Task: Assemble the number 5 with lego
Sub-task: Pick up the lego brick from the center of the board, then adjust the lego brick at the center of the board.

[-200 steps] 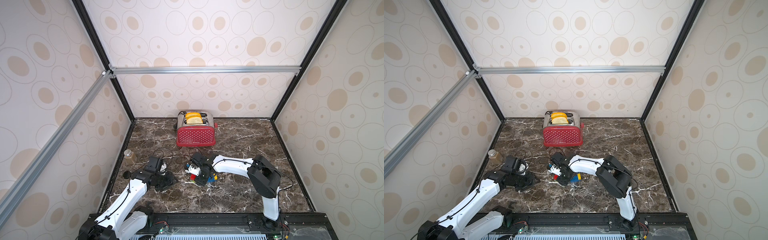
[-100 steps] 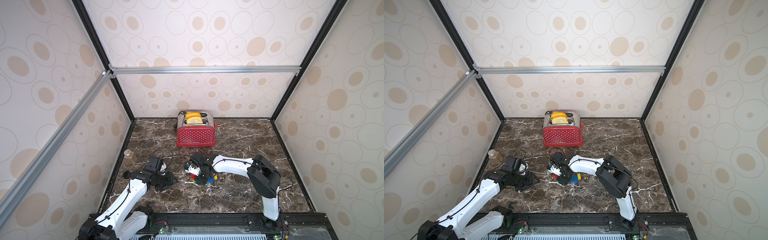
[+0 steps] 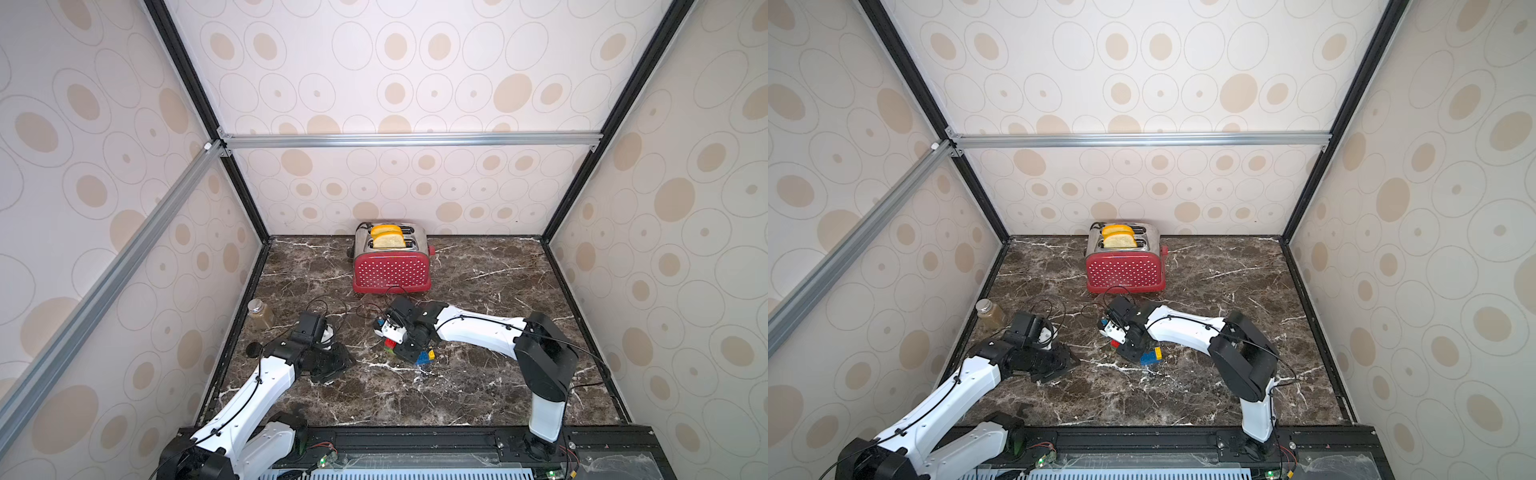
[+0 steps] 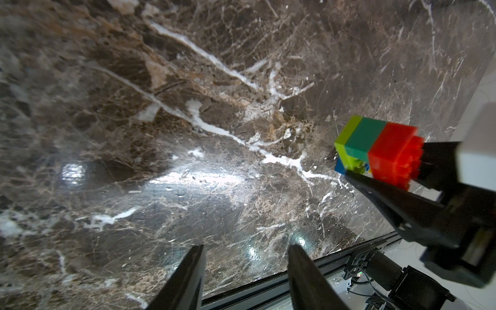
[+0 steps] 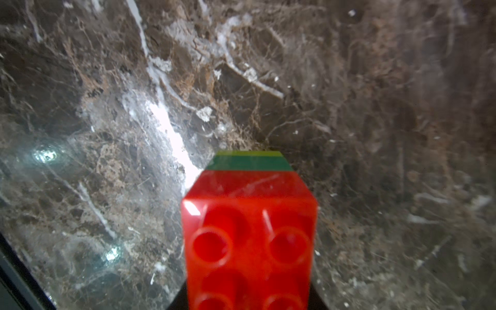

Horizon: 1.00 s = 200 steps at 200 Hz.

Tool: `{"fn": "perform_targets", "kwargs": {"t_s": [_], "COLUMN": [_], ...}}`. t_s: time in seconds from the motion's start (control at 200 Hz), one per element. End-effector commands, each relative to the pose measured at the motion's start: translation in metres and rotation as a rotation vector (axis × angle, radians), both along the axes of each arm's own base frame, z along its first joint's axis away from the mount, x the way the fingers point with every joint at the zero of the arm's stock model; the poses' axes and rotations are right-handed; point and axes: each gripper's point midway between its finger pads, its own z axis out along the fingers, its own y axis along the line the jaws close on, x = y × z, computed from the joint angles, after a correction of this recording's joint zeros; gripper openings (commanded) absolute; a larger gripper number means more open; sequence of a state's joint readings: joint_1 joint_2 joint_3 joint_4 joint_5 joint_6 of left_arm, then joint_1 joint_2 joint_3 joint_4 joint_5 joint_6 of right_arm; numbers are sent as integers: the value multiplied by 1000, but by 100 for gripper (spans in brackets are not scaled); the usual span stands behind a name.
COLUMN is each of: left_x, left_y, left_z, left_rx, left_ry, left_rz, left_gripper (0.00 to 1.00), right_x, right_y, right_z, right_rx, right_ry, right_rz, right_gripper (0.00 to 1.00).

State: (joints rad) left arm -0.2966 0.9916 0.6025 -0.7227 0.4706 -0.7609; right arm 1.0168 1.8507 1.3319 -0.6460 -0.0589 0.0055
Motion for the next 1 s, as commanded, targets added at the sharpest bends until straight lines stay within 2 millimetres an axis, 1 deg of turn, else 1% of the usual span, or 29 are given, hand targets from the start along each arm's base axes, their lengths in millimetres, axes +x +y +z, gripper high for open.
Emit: {"fn": "perform_targets", "kwargs": {"t_s": [0.0, 0.155, 0.26, 0.406, 0.546, 0.641, 0.656, 0.681, 0.826, 0.997], "left_x": [6, 10, 14, 18, 19, 19, 25, 26, 27, 25], "left_y": [-8, -20, -26, -31, -33, -34, -36, -37, -37, -35], "left_z": [11, 7, 6, 4, 2, 1, 3, 3, 1, -1], "left_rx": [5, 11, 7, 8, 12, 14, 3, 2, 3, 11], "left_ry": [-31, -25, -28, -26, -16, -12, -40, -45, -41, -37], "left_rz": [-52, -90, -107, -122, -129, -132, -133, -132, -131, -129], "left_gripper": [52, 51, 51, 51, 51, 51, 51, 51, 51, 51], "right_x": [5, 14, 19, 23, 24, 21, 20, 19, 12, 7], "right_y": [-20, -45, -70, -105, -130, -140, -140, -142, -143, -139], "right_z": [14, 26, 29, 26, 14, 2, 0, -3, -20, -26], "right_rx": [-18, -20, -27, -43, -59, -76, -78, -82, -95, -87], "right_ry": [-28, -49, -60, -54, -33, -14, -11, -4, 36, 76], "right_rz": [-31, -91, -150, -244, -319, -345, -346, -348, -362, -366], "right_gripper": [35, 35, 35, 35, 35, 35, 35, 35, 35, 35]}}
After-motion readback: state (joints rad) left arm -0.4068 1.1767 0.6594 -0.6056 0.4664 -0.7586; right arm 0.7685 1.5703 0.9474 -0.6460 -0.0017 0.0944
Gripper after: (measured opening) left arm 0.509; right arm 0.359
